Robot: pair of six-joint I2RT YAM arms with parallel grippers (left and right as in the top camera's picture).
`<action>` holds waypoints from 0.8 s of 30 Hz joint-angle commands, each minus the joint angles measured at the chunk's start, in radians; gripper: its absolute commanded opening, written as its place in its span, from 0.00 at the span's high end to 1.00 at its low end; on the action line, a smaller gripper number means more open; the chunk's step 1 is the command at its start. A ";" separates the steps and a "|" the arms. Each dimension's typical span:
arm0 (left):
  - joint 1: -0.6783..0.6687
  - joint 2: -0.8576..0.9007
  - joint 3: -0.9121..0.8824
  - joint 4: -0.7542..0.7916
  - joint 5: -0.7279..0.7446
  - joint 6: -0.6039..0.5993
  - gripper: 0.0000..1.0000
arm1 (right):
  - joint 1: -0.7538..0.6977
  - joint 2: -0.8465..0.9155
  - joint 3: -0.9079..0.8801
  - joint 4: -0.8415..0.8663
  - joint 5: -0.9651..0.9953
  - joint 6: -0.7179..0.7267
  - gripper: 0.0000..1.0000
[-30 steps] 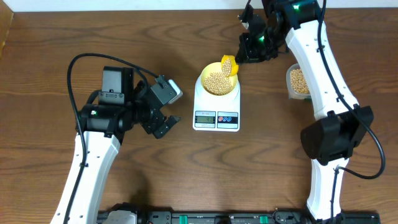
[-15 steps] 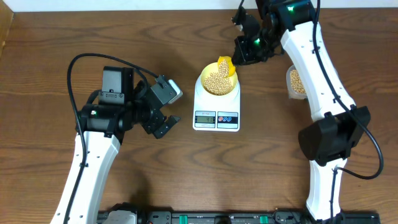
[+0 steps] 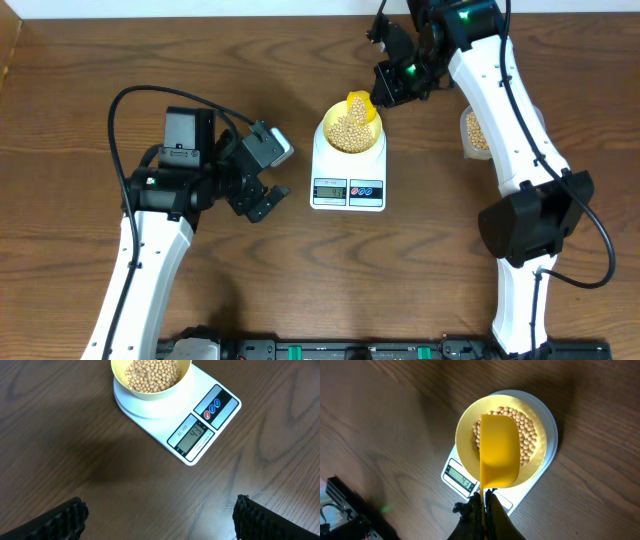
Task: Scoop item into bowl and weigh 50g on scale
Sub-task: 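Hold the tilted scoop above the bowl with the right gripper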
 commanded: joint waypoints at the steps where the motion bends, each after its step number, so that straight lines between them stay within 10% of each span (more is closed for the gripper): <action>1: 0.003 -0.001 -0.002 -0.003 0.002 0.013 0.05 | -0.005 -0.009 0.026 0.001 -0.021 -0.012 0.99; 24: 0.003 -0.001 -0.002 -0.003 0.002 0.013 0.05 | -0.089 -0.008 0.026 -0.019 -0.218 -0.036 0.99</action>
